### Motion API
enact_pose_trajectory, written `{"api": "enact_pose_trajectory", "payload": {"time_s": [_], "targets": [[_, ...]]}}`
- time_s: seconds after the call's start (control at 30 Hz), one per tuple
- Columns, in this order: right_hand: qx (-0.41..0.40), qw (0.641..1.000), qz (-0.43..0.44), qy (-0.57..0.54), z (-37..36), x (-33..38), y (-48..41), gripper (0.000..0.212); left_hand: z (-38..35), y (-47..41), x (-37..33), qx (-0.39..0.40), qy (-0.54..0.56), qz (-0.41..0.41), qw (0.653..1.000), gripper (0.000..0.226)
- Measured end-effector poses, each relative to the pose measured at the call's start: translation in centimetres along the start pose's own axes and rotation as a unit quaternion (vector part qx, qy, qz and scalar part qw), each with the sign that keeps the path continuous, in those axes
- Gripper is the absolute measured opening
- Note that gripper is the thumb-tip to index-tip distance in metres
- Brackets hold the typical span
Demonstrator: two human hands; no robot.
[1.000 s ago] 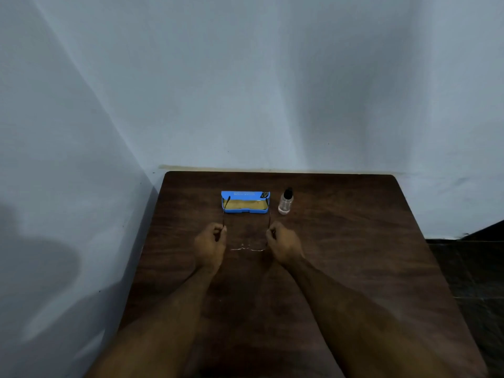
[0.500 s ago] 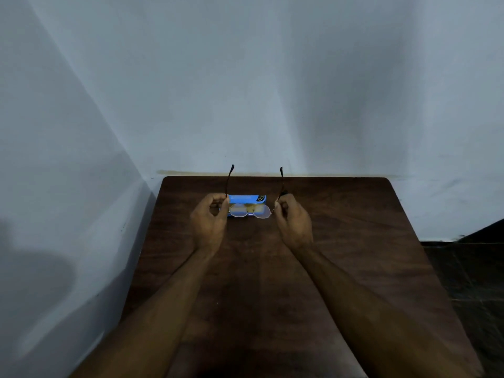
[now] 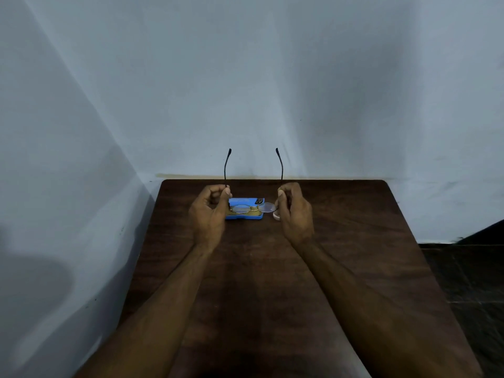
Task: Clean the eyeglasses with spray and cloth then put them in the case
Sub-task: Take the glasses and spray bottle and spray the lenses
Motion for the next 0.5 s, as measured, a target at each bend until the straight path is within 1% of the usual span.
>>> {"api": "enact_pose_trajectory", "payload": {"time_s": [0.13, 0.23, 0.4, 0.5], "targets": [[-0.031, 0.998, -0.044, -0.017, 0.4, -0.4, -0.9, 0.011, -0.4, -0.6, 1.0, 0.051, 0.029, 0.065, 0.996, 0.019], [-0.034, 0.996, -0.077, -0.025, 0.8, -0.4, -1.4, 0.010, -0.6, -0.3, 1.4, 0.081, 0.039, 0.085, 0.992, 0.021], [-0.025, 0.985, -0.161, -0.058, 0.5, -1.1, -1.7, 0.012, -0.5, 0.5, 1.5, 0.086, 0.100, 0.122, 0.984, 0.013], [-0.019, 0.980, -0.189, -0.064, 0.2, -1.4, -1.7, 0.010, -0.6, 0.8, 1.7, 0.084, 0.140, 0.162, 0.973, 0.007]]}}
Point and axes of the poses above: each hand's wrist, its own y-axis away from the middle knuckle, its own z-axis out of the back of the hand, x = y × z, the point moved 5 cm from there along -y, towards the middle knuckle, and after that the axes turned 5 degrees about z, right-handed, at the moved point
